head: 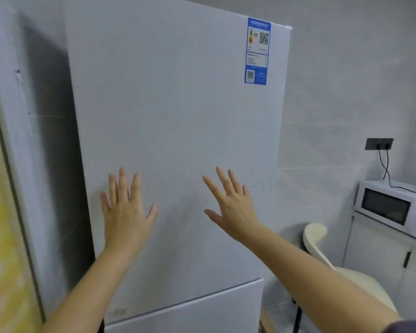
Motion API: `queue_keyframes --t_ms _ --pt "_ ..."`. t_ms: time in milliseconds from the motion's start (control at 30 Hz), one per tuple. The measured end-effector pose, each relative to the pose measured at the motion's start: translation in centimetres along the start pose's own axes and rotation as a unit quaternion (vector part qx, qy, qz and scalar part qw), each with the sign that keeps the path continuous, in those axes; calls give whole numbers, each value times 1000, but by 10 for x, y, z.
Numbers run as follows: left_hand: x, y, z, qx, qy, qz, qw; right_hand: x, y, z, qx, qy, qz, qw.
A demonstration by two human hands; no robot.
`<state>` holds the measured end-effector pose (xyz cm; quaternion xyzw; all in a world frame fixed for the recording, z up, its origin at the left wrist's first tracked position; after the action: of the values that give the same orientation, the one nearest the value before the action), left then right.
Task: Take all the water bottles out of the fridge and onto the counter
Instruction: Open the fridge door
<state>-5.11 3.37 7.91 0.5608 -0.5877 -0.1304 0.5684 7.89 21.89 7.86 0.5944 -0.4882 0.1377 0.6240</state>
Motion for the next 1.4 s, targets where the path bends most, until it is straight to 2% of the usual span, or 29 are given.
queue_keyframes --t_ms 133,267,400,567,667,933,1167,1400 --pt "11 3 31 33 11 -35 999 -27 29 15 -6 -21 31 999" --pt "12 2 62 83 -61 -60 993 -50 45 13 -32 -29 54 998" --pt "10 0 82 124 -192 -91 969 -59 50 15 -45 -45 66 996" --pt "5 2 109 222 -236 -98 941 -62 50 12 -60 -72 102 990" --pt "5 -1 114 243 -261 -101 929 -62 49 12 -69 -80 128 986" --pt "14 -6 106 259 -277 -98 920 -58 44 11 -74 -97 164 979" --pt "45 -51 78 276 -240 -147 919 -46 21 5 -28 -102 167 980" --pt "77 -88 30 266 -210 -152 929 -21 -7 -3 23 -108 162 981"
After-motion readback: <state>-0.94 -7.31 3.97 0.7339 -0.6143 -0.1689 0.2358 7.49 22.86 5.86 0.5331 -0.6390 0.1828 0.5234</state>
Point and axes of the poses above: each hand's wrist, its own y-axis towards the middle knuckle, its own x-axis out of the back of the hand, z = x × y, the point moved 10 cm from there along y, towards the middle knuckle, and after that the axes turned 8 degrees about -y, right-handed, at the moved point
